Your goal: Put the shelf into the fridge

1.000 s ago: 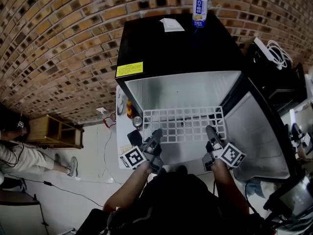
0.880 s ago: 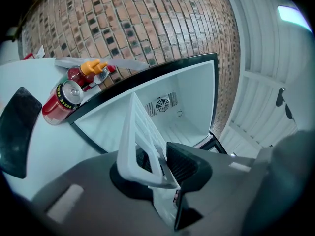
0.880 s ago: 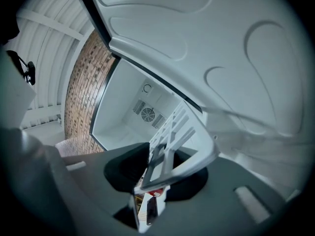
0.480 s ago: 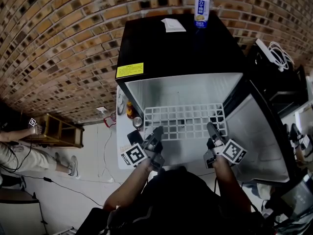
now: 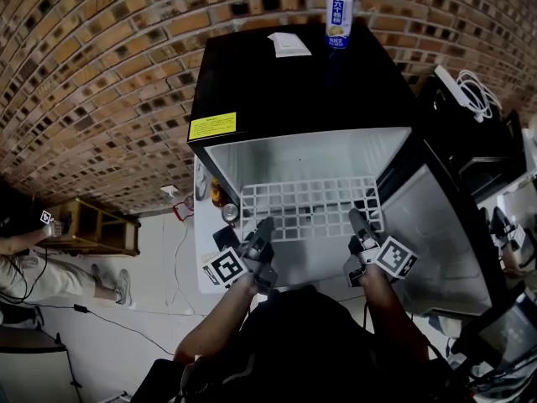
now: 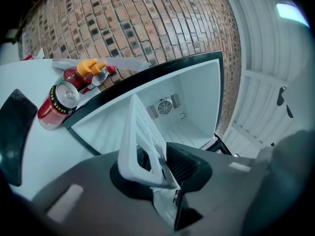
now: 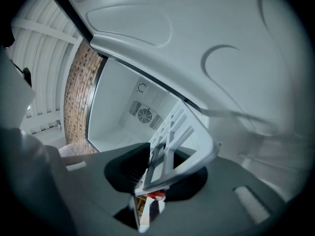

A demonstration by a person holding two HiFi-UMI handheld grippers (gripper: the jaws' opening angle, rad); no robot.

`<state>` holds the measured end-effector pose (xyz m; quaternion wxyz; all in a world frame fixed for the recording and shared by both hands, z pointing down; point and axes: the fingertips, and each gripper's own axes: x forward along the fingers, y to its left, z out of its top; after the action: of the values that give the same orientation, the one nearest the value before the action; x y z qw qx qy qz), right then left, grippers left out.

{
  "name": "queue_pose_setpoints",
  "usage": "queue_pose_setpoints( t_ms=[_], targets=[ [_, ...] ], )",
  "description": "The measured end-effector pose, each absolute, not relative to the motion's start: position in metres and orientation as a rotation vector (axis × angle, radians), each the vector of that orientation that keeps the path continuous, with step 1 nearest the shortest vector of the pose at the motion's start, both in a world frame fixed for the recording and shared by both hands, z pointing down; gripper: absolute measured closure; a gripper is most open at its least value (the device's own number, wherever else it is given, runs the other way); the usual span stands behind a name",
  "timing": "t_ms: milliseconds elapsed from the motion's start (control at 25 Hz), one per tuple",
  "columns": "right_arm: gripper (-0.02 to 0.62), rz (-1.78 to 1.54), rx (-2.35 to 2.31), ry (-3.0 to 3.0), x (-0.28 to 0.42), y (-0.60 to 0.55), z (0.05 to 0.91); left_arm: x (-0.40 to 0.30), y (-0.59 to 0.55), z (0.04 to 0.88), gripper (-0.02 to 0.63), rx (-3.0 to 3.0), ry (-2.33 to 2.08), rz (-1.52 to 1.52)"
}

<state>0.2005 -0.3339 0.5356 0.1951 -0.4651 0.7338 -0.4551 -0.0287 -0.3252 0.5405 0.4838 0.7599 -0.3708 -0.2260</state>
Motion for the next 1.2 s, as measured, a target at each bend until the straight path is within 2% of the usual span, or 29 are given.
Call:
queue_pose_setpoints(
  t_ms=[1200],
  targets=[
    [0.488,-1.215,-1.447,1.995,0.208,-0.364,0.536,-0.025,-0.342,0.538,0.523,1.858,-0.986,-0.557]
  ],
)
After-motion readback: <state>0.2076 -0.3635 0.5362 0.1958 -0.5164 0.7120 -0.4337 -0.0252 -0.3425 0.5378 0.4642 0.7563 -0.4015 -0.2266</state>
